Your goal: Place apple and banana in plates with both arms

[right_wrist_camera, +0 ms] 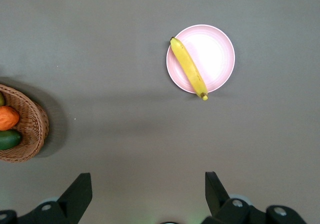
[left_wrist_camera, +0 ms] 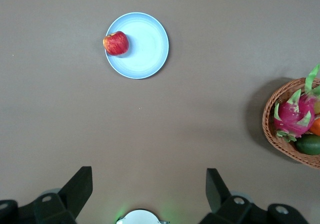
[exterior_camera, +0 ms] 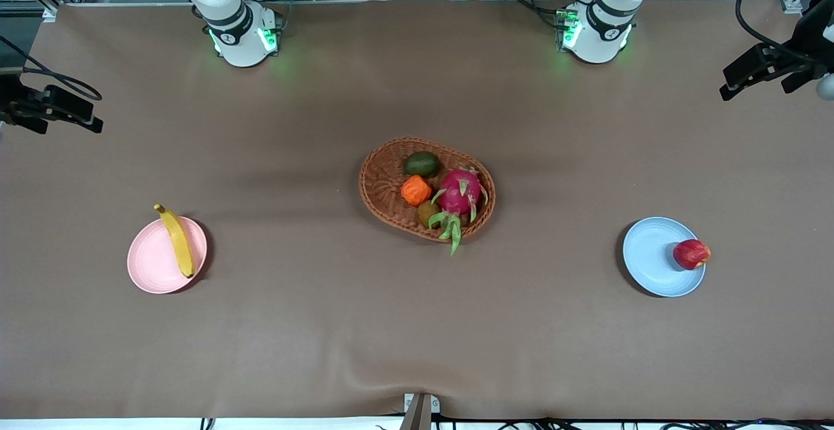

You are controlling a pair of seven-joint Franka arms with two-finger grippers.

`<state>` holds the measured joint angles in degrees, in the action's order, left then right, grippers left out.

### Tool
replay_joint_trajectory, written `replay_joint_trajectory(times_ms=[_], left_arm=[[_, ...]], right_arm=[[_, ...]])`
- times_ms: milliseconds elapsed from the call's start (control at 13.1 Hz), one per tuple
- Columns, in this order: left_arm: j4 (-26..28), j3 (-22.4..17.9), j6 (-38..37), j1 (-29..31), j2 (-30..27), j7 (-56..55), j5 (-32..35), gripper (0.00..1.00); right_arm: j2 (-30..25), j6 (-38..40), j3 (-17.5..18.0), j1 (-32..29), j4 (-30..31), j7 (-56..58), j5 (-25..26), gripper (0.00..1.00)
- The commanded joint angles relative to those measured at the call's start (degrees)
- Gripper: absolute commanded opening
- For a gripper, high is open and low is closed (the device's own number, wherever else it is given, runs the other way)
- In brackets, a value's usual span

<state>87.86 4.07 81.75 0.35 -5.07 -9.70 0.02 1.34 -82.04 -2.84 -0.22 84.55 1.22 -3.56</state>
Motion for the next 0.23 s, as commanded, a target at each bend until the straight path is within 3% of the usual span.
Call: replay_joint_trajectory(times_ms=[0,153], left_arm=[[-1.20,-0.03,-1.24,0.35,0.41,1.71,0.07,1.00],[-1.20,0.06,-1.24,0.35,0.32,1.79,0.07,1.00]], right_arm=[[-0.72,0.83,0.72,0.48,-0.35,-1.22,4.42,1.00],[-0.72,0.74,0.82,0.48,-0.35,-1.31,4.53,1.00]])
